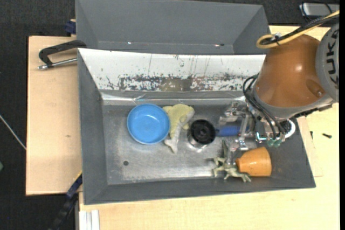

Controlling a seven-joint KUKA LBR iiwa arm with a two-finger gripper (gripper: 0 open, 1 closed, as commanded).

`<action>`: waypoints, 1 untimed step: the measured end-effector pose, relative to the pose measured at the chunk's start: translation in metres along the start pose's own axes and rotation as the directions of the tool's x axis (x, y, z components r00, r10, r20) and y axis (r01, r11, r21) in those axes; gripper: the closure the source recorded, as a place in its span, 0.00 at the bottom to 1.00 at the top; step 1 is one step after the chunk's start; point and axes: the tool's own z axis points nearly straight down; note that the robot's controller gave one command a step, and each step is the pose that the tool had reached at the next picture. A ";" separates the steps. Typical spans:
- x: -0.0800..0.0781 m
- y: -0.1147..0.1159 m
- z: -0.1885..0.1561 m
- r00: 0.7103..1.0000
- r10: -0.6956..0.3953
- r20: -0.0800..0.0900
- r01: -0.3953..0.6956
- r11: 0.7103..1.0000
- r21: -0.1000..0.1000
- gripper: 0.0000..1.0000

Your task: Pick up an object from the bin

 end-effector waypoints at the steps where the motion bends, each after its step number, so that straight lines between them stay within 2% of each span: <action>1: -0.051 0.087 0.084 0.999 0.048 0.011 -0.048 0.999 -0.003 0.00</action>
Offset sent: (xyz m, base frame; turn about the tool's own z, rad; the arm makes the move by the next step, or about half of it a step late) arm 0.0495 0.0811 -0.0820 0.0539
